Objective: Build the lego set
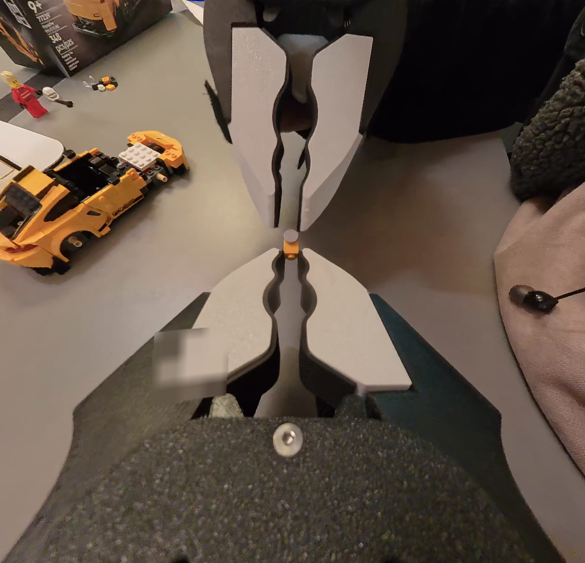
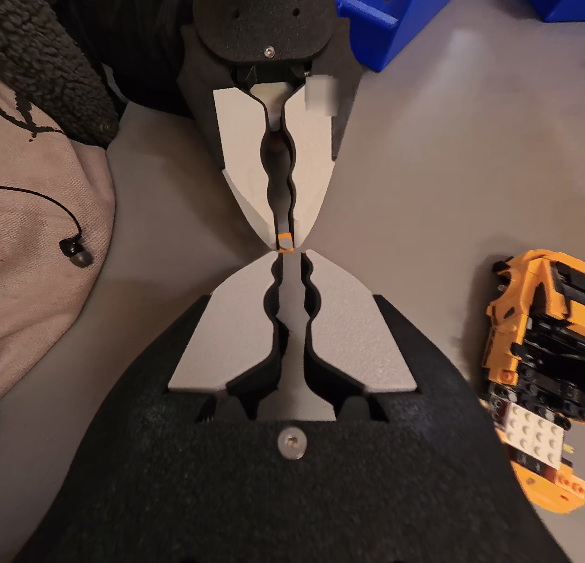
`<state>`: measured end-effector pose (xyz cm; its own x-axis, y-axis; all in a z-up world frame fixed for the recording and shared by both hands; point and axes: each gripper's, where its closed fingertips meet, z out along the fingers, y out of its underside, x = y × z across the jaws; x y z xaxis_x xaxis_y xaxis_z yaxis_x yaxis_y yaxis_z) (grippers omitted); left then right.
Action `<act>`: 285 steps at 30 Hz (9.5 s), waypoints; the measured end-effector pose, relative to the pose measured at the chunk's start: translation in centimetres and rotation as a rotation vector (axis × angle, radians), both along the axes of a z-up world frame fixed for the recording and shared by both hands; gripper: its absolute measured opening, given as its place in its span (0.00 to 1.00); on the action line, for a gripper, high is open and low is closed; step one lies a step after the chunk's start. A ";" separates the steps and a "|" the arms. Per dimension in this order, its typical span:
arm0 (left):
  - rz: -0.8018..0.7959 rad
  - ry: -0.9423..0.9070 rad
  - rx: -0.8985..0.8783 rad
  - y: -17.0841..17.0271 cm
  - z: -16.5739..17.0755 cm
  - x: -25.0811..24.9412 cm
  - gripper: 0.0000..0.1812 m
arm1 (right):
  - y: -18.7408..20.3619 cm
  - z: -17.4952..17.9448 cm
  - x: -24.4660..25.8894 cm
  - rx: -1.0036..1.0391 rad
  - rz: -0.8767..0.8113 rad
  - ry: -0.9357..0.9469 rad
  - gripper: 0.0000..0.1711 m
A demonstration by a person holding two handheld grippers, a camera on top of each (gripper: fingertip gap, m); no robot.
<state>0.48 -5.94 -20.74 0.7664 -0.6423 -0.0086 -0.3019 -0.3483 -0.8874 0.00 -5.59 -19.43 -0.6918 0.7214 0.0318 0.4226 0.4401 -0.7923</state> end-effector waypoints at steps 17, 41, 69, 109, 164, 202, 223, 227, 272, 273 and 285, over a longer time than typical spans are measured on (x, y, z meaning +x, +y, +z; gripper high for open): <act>0.051 -0.025 0.022 0.5 0.5 -0.8 0.04 | 9.1 3.5 2.4 0.008 -0.297 0.107 0.07; 0.091 -0.020 0.016 0.8 0.4 -1.5 0.04 | 11.5 -5.3 7.2 0.159 -0.390 -0.382 0.14; 0.086 -0.026 -0.129 0.3 -1.5 -1.4 0.04 | 7.6 -3.9 4.9 0.103 -0.253 -0.216 0.04; 0.047 -0.215 -0.100 0.2 0.9 -0.5 0.04 | -1.1 -0.8 0.0 0.280 -0.030 0.283 0.03; -0.012 -0.221 -0.012 -0.3 2.6 0.2 0.04 | 1.1 2.3 0.7 -0.197 -0.131 0.127 0.10; 0.099 -0.095 -0.023 0.7 1.1 -1.0 0.04 | 1.2 1.6 -0.1 -0.383 -0.238 -0.004 0.04; 0.250 0.211 0.074 1.6 0.6 -3.2 0.04 | 1.4 0.7 -3.1 -0.896 -0.544 -0.244 0.04; 0.271 0.286 0.064 1.7 0.0 -3.5 0.04 | 1.5 0.1 -3.3 -0.883 -0.584 -0.255 0.04; 0.257 0.006 -0.136 1.3 -1.2 -3.0 0.04 | 1.2 -0.8 -3.7 -0.799 -0.656 -0.270 0.04; 0.258 0.007 -0.132 1.3 -1.1 -3.1 0.04 | 1.2 -0.8 -3.7 -0.803 -0.656 -0.270 0.04; 0.251 0.004 -0.086 1.4 -0.6 -3.0 0.04 | 1.3 -0.3 -3.7 -0.826 -0.651 -0.256 0.04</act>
<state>-2.51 -4.54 -21.30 0.9018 -0.4308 0.0341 -0.2002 -0.4864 -0.8505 -3.69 -4.27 -19.78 -0.0853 0.6850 -0.7235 0.5778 -0.5576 -0.5961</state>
